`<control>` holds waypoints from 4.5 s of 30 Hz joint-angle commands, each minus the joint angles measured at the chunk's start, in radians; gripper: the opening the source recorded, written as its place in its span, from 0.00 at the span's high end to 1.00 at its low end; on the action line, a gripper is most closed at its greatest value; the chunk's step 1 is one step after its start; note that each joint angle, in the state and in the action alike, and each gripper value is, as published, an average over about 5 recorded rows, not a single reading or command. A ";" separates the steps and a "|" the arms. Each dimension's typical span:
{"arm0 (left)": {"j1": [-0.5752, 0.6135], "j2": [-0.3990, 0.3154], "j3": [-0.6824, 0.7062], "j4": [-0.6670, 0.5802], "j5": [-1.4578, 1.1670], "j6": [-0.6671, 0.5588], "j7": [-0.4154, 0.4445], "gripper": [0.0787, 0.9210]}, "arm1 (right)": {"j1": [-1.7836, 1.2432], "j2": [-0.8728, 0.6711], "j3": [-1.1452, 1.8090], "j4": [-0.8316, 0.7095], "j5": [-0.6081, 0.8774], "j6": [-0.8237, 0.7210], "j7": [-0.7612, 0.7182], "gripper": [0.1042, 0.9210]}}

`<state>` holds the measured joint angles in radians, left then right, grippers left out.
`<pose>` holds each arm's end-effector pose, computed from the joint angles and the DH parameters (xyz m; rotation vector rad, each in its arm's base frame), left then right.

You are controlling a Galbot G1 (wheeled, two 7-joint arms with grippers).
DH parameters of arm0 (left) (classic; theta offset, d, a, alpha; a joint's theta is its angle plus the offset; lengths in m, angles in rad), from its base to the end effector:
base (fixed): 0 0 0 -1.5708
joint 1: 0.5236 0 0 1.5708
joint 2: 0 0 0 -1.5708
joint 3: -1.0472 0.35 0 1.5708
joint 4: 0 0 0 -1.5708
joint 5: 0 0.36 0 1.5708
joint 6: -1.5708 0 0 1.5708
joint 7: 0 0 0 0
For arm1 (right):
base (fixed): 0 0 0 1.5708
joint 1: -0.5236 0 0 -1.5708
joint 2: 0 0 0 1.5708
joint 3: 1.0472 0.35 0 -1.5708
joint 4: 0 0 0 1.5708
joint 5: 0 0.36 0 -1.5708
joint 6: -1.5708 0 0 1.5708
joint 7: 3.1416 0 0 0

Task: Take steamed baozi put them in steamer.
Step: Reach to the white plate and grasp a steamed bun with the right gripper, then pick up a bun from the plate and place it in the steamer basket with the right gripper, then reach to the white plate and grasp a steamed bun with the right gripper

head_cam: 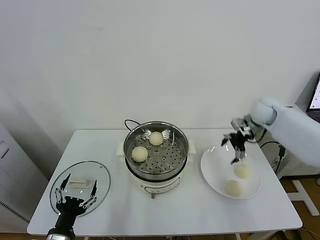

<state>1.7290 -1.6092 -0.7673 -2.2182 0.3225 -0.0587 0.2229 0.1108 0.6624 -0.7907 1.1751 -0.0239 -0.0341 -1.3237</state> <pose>0.1310 0.0641 -0.2808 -0.0372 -3.0015 -0.6746 0.5412 -0.1878 -0.1450 1.4486 -1.2942 1.2975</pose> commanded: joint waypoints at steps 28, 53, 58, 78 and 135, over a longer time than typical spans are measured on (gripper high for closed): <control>0.014 -0.018 -0.010 0.002 0.008 -0.013 0.002 0.12 | -0.223 0.010 0.125 -0.016 -0.150 0.046 -0.012 0.50; 0.022 -0.024 -0.030 -0.030 -0.023 -0.016 0.002 0.12 | 0.584 0.336 -0.320 0.255 0.082 0.330 0.049 0.64; 0.032 -0.029 -0.042 -0.032 -0.038 -0.027 0.002 0.12 | 0.388 0.401 -0.242 0.397 -0.176 0.452 0.070 0.64; 0.045 -0.042 -0.044 -0.029 -0.047 -0.046 0.004 0.12 | 0.043 0.451 -0.065 0.341 -0.523 0.823 0.059 0.60; 0.021 -0.024 -0.019 0.005 0.000 -0.036 0.002 0.12 | -0.304 0.070 0.339 -0.284 -0.281 0.144 0.079 0.12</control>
<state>1.7502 -1.6091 -0.7849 -2.2136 0.3194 -0.0963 0.2256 -0.0607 0.7231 -0.5464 0.9253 -0.2535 0.1288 -1.2604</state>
